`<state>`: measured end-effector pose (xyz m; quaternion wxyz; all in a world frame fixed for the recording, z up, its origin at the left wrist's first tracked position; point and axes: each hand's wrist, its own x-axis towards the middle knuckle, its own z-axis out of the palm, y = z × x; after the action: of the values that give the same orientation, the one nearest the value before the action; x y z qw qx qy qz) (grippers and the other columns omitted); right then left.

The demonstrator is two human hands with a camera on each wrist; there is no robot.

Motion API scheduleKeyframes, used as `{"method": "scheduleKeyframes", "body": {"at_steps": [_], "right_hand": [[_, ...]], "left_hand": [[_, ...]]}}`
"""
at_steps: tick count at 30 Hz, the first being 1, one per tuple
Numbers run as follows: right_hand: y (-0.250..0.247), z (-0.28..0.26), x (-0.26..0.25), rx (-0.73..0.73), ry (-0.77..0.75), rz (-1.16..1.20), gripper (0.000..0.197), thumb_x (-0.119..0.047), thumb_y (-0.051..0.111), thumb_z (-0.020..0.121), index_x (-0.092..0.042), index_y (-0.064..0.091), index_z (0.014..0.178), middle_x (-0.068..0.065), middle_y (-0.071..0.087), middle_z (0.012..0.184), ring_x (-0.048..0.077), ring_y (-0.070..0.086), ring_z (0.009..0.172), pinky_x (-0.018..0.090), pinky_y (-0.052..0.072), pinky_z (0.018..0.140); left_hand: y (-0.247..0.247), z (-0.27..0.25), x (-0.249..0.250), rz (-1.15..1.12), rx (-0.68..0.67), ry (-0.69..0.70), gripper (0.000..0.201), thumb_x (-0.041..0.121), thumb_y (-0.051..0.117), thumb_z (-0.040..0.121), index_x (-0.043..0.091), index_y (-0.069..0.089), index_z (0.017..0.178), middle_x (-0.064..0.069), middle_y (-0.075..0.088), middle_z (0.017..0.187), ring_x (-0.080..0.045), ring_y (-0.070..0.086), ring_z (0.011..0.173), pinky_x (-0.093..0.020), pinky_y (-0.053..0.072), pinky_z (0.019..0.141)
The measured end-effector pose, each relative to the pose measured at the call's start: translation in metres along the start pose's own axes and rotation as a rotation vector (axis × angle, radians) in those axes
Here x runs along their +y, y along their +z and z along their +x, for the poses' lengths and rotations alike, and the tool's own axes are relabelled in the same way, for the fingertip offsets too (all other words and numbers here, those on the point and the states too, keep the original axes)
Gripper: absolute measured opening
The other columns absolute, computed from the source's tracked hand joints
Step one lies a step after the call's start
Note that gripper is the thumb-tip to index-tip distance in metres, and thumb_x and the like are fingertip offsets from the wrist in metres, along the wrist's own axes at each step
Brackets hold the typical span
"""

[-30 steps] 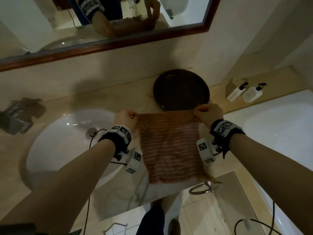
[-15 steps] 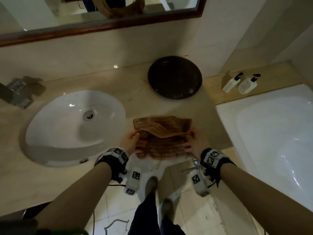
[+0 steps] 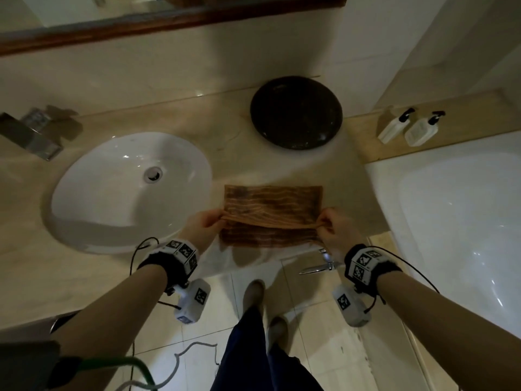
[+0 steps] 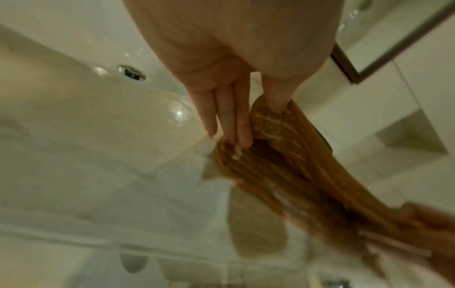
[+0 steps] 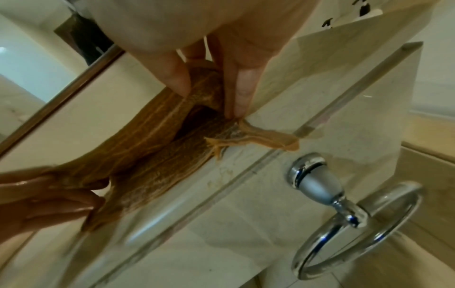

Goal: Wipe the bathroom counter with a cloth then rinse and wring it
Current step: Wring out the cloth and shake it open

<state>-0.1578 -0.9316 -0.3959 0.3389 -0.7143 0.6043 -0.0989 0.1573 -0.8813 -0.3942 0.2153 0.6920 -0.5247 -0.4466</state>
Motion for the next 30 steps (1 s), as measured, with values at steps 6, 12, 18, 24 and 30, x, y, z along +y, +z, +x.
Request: {"method": "scheduleKeyframes", "body": {"at_steps": [6,12,18,24,30], "right_hand": [[0.010,-0.004,0.016,-0.026,-0.101,-0.063,0.010,-0.002,0.065,0.073,-0.009,0.059,0.075,0.011,0.057,0.104,0.028,0.055,0.085,0.027,0.042,0.074],[0.014,-0.006,0.014,-0.116,-0.092,-0.111,0.008,-0.005,0.070,0.075,-0.003,0.069,0.083,0.013,0.050,0.126,0.028,0.052,0.111,0.020,0.036,0.089],[-0.007,0.016,0.005,0.120,-0.065,-0.159,0.015,-0.020,0.060,0.088,-0.007,0.067,0.086,0.011,0.055,0.107,0.027,0.057,0.085,0.034,0.048,0.076],[-0.009,0.072,-0.015,0.116,0.436,-0.023,0.032,-0.030,0.050,0.096,-0.002,0.066,0.089,0.010,0.058,0.081,0.025,0.051,0.071,0.030,0.038,0.067],[0.005,0.100,-0.002,0.160,0.510,0.189,0.021,-0.031,0.064,0.085,-0.013,0.061,0.096,0.007,0.063,0.089,0.027,0.059,0.082,0.036,0.050,0.074]], "left_hand": [[-0.002,-0.011,-0.013,0.344,-0.057,0.231,0.042,0.042,0.043,0.085,0.022,0.071,0.109,0.000,0.070,0.100,-0.022,0.065,0.087,-0.034,0.051,0.084],[-0.001,-0.020,-0.018,0.662,-0.003,0.361,0.027,0.041,0.059,0.085,0.026,0.072,0.104,-0.004,0.059,0.100,-0.025,0.057,0.083,-0.034,0.049,0.078],[-0.018,-0.002,-0.005,0.717,0.072,0.252,0.027,0.035,0.054,0.083,0.024,0.068,0.104,0.000,0.056,0.094,-0.022,0.056,0.080,-0.030,0.045,0.070],[-0.007,0.069,0.030,0.421,0.164,-0.202,0.023,0.037,0.053,0.093,0.017,0.064,0.087,-0.006,0.064,0.081,-0.023,0.057,0.070,-0.028,0.046,0.065],[-0.002,0.099,0.032,0.298,0.155,-0.297,0.025,0.034,0.069,0.083,0.018,0.050,0.084,0.001,0.050,0.070,-0.022,0.052,0.070,-0.029,0.041,0.063]]}}
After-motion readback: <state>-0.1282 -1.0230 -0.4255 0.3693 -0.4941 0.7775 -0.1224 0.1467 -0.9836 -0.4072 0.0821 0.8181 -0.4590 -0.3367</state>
